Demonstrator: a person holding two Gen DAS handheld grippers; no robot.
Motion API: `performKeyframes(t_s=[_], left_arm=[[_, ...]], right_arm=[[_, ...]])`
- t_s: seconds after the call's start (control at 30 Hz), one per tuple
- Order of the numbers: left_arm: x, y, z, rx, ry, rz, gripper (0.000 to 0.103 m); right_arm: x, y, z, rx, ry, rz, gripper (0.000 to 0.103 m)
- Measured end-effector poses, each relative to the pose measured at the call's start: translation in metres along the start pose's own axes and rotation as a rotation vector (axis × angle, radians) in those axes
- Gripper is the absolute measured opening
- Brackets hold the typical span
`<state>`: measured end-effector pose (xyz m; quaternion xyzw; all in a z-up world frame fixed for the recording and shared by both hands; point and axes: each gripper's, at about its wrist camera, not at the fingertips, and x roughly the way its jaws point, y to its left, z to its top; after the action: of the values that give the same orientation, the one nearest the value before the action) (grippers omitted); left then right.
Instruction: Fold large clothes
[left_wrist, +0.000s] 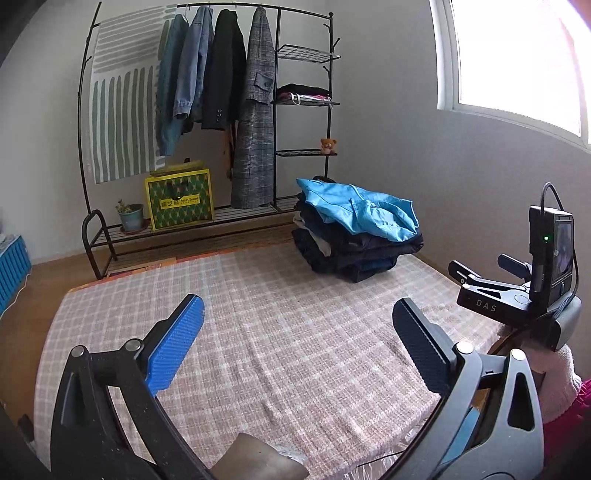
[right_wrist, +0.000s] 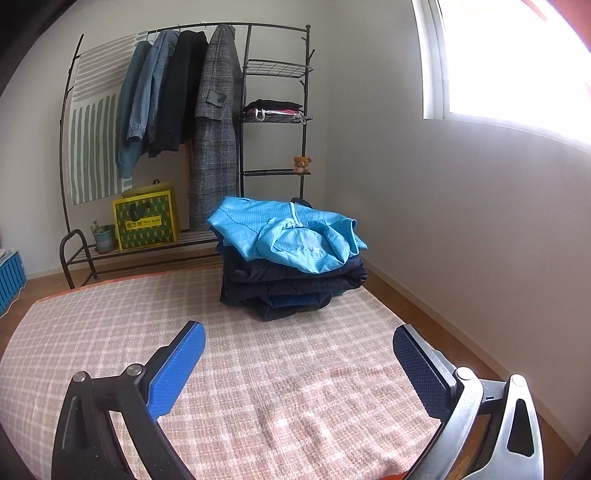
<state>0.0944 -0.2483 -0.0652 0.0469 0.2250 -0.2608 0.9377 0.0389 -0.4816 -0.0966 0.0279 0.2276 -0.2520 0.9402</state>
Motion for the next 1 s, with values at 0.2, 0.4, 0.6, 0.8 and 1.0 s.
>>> performKeyframes(t_s=[0.2, 0.4, 0.6, 0.8, 1.0], left_arm=[[0.011, -0.002, -0.006, 0.028, 0.029, 0.008, 0.103], [0.017, -0.002, -0.007, 0.025, 0.040, -0.009, 0.103], [0.022, -0.002, -0.009, 0.031, 0.051, -0.013, 0.103], [0.022, -0.001, -0.009, 0.031, 0.050, -0.014, 0.103], [0.022, -0.002, -0.008, 0.031, 0.050, -0.012, 0.103]], right_arm=[[0.005, 0.004, -0.004, -0.018, -0.002, -0.005, 0.103], [0.010, 0.006, -0.006, -0.016, 0.001, 0.003, 0.103], [0.015, 0.009, -0.009, -0.026, 0.007, 0.007, 0.103], [0.019, 0.013, -0.011, -0.035, 0.014, 0.013, 0.103], [0.020, 0.017, -0.012, -0.050, 0.016, 0.016, 0.103]])
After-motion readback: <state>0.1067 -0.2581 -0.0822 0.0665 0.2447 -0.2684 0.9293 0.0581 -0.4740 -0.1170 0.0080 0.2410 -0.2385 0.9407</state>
